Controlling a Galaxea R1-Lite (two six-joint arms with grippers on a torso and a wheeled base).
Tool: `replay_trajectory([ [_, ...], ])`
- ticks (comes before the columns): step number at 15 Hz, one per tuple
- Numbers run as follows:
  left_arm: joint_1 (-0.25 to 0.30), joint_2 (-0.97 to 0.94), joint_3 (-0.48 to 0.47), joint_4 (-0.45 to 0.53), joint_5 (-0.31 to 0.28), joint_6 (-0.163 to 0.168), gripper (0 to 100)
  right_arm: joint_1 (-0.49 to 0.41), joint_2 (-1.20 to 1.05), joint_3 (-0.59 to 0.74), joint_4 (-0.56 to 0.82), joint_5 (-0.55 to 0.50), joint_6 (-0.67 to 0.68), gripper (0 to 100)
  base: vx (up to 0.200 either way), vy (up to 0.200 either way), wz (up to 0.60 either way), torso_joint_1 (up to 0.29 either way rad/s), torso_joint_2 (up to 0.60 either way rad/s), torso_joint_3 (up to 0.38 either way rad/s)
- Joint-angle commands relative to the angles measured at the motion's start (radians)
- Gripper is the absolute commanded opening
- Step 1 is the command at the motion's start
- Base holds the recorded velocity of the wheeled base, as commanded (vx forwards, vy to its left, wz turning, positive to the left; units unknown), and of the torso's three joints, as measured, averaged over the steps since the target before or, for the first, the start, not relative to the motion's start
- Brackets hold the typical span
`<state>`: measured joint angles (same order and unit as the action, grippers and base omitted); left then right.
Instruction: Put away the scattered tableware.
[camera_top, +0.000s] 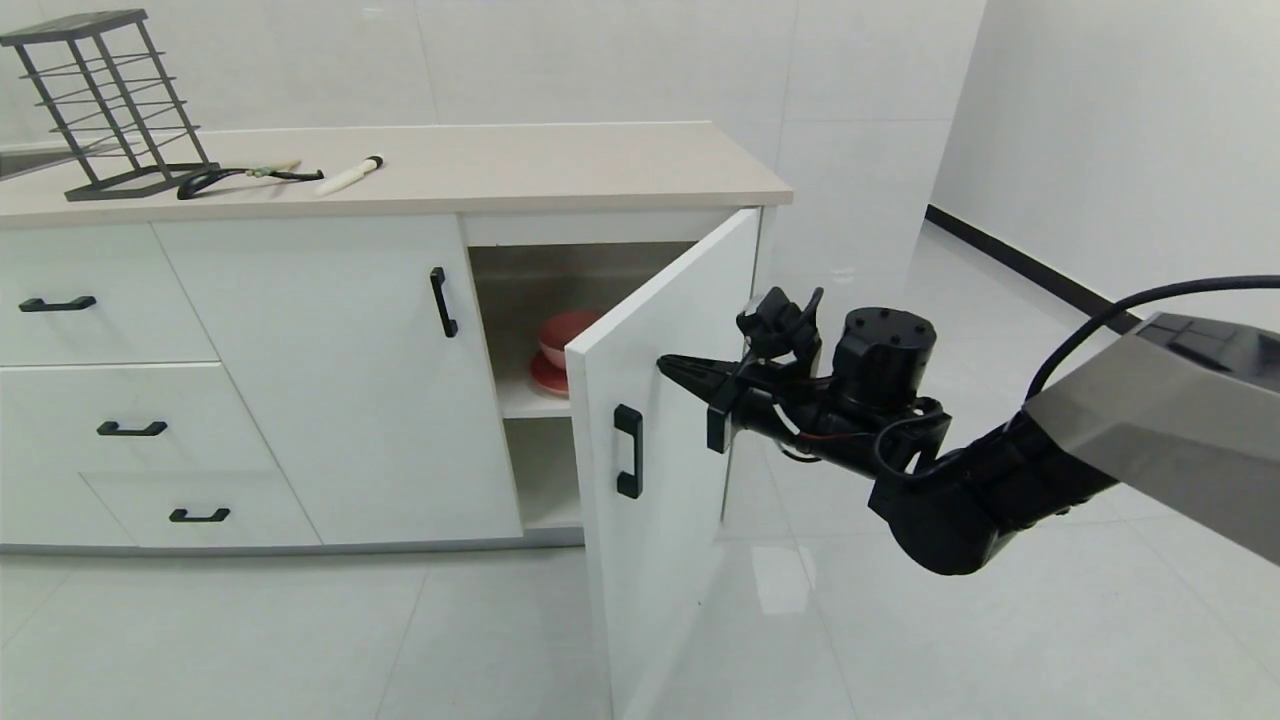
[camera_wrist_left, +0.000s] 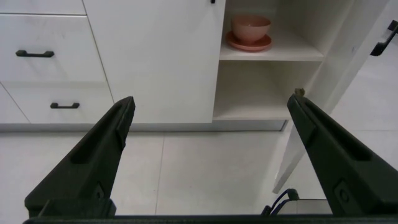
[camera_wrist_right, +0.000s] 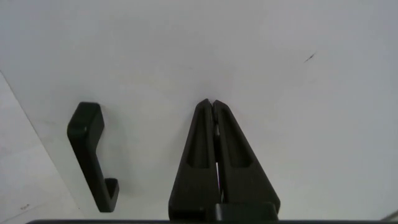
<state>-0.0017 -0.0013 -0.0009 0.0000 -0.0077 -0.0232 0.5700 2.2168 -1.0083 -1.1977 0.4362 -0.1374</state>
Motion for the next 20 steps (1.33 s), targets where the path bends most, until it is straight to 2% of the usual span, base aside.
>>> replay_trajectory([
  [1,0.000,0.001,0.001,0.000,0.000,0.000,100,0.004,0.018,-0.007,0.000,0.001,-0.001,0,0.000,0.000,0.00,0.000,0.00,0.000],
  [3,0.000,0.001,0.001,0.000,0.000,0.000,100,0.018,0.098,-0.107,0.000,-0.001,0.001,0,0.000,0.000,0.00,0.000,0.00,0.000],
  [11,0.000,0.001,0.001,0.000,0.000,0.000,100,0.030,0.267,-0.308,0.000,-0.004,0.004,0,0.000,0.000,0.00,0.000,0.00,0.000],
  [15,0.000,0.001,0.001,0.000,0.000,0.000,100,0.028,0.348,-0.444,-0.028,-0.070,0.050,0,0.000,0.000,0.00,0.000,0.00,0.000],
  [18,0.000,0.001,0.001,0.000,0.000,0.000,100,0.025,0.336,-0.409,-0.040,-0.080,0.061,0,0.000,0.000,0.00,0.000,0.00,0.000],
  [20,0.000,0.001,-0.001,0.000,0.000,0.000,100,0.025,0.205,-0.236,-0.042,-0.079,0.058,0,0.000,0.000,0.00,0.000,0.00,0.000],
])
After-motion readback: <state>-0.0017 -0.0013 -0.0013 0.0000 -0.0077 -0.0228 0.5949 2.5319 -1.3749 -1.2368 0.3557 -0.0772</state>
